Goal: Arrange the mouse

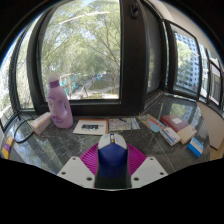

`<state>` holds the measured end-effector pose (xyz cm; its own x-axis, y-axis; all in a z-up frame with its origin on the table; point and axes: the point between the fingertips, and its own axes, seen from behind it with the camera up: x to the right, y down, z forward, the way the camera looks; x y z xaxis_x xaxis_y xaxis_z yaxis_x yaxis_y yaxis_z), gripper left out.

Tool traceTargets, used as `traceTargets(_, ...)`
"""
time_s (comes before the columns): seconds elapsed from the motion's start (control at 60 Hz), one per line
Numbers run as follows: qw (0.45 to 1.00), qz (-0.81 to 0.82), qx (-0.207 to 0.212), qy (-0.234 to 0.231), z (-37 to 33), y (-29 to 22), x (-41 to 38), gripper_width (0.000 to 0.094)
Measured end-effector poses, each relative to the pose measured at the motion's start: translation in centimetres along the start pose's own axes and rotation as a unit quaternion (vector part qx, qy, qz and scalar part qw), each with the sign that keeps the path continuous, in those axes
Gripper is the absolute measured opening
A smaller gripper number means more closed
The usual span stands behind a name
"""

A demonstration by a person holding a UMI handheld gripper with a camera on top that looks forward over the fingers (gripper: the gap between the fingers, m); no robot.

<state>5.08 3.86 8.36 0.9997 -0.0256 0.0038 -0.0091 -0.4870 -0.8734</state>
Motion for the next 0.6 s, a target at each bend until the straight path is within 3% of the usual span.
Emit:
traceTargets(0.083, 0.999, 0.004, -0.051, 0.001, 2.4, 4.4, 1.3, 0.0389)
traceTargets(0.25, 0.996, 0.001, -0.09, -0.012, 4.6, 8.5, 1.5, 0.0483)
traceTargets(0.333, 0.996, -0.001, -0.087, -0.014, 4.2, 8.2, 1.6, 0.0563)
traceTargets(0.433, 0.997, -0.007, -0.077, -0.015, 2.6, 6.8, 1.4, 0.0868)
traceTargets(0.6, 0.999, -0.013, -0.048, 0.003, -3.2, 3.7, 1.5, 0.0865)
